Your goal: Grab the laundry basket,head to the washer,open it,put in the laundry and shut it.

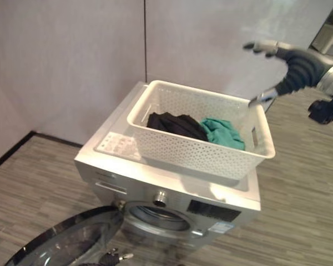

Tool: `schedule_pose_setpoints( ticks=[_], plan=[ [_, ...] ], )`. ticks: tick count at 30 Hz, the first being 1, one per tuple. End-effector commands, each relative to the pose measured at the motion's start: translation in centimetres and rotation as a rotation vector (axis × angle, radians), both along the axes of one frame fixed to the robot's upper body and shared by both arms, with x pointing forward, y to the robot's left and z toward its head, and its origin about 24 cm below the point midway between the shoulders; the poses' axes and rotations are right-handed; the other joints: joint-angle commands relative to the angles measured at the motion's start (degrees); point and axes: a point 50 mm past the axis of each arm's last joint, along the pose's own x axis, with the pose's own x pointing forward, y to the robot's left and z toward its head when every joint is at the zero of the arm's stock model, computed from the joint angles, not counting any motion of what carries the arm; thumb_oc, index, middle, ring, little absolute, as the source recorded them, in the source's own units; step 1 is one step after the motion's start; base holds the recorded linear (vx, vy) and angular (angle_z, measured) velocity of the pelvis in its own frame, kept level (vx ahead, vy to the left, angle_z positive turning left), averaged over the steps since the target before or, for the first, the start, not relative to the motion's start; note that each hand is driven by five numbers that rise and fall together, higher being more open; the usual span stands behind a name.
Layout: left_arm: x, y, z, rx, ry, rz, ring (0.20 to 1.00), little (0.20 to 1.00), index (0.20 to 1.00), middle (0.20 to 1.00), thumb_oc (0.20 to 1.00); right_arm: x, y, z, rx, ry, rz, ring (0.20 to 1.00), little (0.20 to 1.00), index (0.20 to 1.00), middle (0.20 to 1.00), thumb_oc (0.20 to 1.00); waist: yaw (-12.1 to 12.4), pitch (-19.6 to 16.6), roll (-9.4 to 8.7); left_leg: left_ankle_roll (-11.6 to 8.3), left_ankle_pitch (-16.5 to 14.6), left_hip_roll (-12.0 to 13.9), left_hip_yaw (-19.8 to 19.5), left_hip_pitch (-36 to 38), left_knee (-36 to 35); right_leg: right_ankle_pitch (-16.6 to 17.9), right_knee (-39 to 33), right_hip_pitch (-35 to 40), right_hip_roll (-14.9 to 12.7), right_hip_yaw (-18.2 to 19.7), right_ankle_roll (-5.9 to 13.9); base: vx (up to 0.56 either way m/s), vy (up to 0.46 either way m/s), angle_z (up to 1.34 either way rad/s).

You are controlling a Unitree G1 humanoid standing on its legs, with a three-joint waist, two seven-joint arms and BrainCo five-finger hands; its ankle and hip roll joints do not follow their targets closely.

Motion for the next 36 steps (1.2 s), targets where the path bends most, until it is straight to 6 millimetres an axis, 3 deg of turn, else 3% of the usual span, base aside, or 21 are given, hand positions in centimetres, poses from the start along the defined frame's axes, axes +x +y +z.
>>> schedule_pose_setpoints(
  ticks=[1, 8, 9, 13, 16, 18, 29, 36],
  plan=[
    [1.1, 0.7, 0.2, -0.002, 0.007, -0.031, 1.000, 1.000, 1.000, 1.000, 1.000, 0.5, -2.0, 1.6, -0.040, -0.047, -0.112, 1.000, 1.000, 1.000, 1.000, 1.000, 3.15, 1.87, -4.70, -2.06, -2.18, 2.25, 0.70, 2.09, 0.33, -2.70, 6.58, -1.55, -3.88, -2.68, 3.24, 0.00, 0.000, 0.00],
    [1.5, -0.1, 0.3, -0.030, -0.003, -0.043, 1.000, 1.000, 1.000, 1.000, 1.000, 2.0, -3.1, -0.4, -0.059, 0.043, -0.183, 1.000, 1.000, 1.000, 1.000, 1.000, 4.20, 2.81, -4.25, -2.19, -1.67, 2.16, -0.19, 0.90, 0.33, -2.74, 5.79, -1.23, -4.10, -3.80, 3.07, -0.01, 0.004, 0.11],
    [1.7, -0.5, 0.3, -0.038, -0.006, -0.057, 1.000, 1.000, 1.000, 1.000, 1.000, 2.4, -3.1, -1.0, -0.064, 0.068, -0.188, 0.959, 0.959, 0.959, 0.959, 0.959, 4.52, 3.26, -4.11, -2.35, -1.47, 2.18, -0.65, 0.41, 0.33, -2.87, 5.65, -1.06, -4.13, -4.20, 2.89, -0.01, 0.004, 0.18],
    [2.0, -0.7, 0.3, -0.046, -0.010, -0.062, 1.000, 1.000, 1.000, 1.000, 1.000, 2.7, -2.9, -2.1, -0.082, 0.126, -0.182, 0.925, 0.925, 0.925, 0.925, 0.925, 4.90, 4.06, -4.08, -2.51, -1.25, 2.29, -1.33, -0.21, 0.33, -3.15, 5.63, -1.01, -3.97, -4.97, 2.68, -0.01, -0.003, 0.13],
    [2.1, -0.7, 0.4, -0.045, -0.016, -0.050, 1.000, 1.000, 1.000, 1.000, 1.000, 3.0, -2.6, -2.7, -0.107, 0.159, -0.174, 0.940, 0.940, 0.940, 0.940, 0.940, 5.12, 4.59, -4.17, -2.54, -1.21, 2.36, -1.34, -0.24, 0.33, -3.15, 5.47, -1.00, -3.87, -4.98, 2.65, 0.00, -0.001, 0.06],
    [2.3, -0.4, 0.5, -0.044, -0.026, -0.042, 1.000, 1.000, 1.000, 1.000, 1.000, 3.3, -2.5, -3.4, -0.161, 0.201, -0.180, 1.000, 1.000, 1.000, 1.000, 1.000, 5.54, 5.23, -4.41, -2.60, -1.12, 2.57, -1.35, -0.42, 0.33, -3.11, 5.08, -1.02, -3.74, -5.00, 2.61, 0.00, 0.000, 0.00],
    [3.0, -0.5, 0.8, -0.056, -0.059, -0.051, 1.000, 1.000, 1.000, 1.000, 1.000, 3.8, -4.5, -4.2, -0.381, 0.288, -0.289, 1.000, 1.000, 1.000, 1.000, 1.000, 6.25, 7.27, -4.21, -3.08, -0.30, 3.04, -2.12, -1.81, 0.33, -3.29, 4.41, -1.42, -3.13, -5.65, 2.19, 0.00, 0.000, 0.00],
    [3.4, -0.8, 0.9, -0.069, -0.086, -0.057, 1.000, 1.000, 1.000, 1.000, 1.000, 3.8, -4.2, -5.6, -0.417, 0.349, -0.266, 1.000, 1.000, 1.000, 1.000, 1.000, 6.48, 8.59, -3.92, -3.29, 0.15, 3.39, -2.54, -2.81, 0.33, -3.28, 4.29, -2.13, -2.87, -5.95, 2.05, -0.01, -0.005, 0.02]
  ],
)
